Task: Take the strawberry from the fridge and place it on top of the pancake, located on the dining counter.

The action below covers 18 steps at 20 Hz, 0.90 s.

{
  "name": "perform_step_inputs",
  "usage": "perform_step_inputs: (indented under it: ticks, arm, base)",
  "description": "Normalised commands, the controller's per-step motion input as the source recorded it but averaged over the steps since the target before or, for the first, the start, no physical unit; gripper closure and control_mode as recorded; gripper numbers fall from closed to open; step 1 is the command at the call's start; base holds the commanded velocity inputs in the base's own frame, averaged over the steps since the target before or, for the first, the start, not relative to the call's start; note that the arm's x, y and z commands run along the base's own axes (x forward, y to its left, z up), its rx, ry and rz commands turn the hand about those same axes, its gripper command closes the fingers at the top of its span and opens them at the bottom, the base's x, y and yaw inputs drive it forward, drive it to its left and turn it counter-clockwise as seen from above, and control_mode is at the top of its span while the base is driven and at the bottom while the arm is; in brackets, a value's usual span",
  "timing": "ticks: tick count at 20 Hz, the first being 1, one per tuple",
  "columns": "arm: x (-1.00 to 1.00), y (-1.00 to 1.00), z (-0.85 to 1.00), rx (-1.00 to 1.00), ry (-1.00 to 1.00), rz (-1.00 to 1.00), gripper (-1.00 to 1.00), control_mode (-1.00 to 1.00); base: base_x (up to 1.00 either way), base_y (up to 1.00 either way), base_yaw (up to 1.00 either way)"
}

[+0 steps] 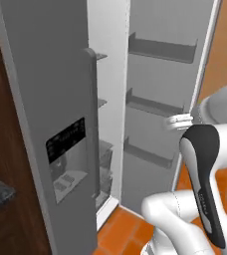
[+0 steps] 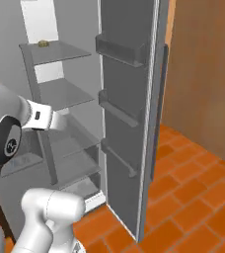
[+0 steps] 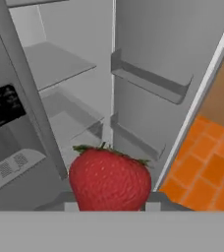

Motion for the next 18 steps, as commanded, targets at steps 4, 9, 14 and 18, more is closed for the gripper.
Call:
perform_step_inputs:
  ticks: [4, 9, 14, 18]
  arm:
    - [0.0, 0.0, 0.0, 0.0, 0.0, 0.0, 1.0, 1.0]
    - [0.0, 0.0, 0.0, 0.0, 0.0, 0.0, 1.0, 1.0]
    - [0.0, 0.0, 0.0, 0.0, 0.0, 0.0, 1.0, 1.0]
    - [0.0, 0.0, 0.0, 0.0, 0.0, 0.0, 1.0, 1.0]
  base:
    - [-0.05, 0.47, -0.84]
    - [0.01, 0.14, -0.83]
    - [0.45, 0.0, -0.71]
    - [0.91, -0.03, -0.63]
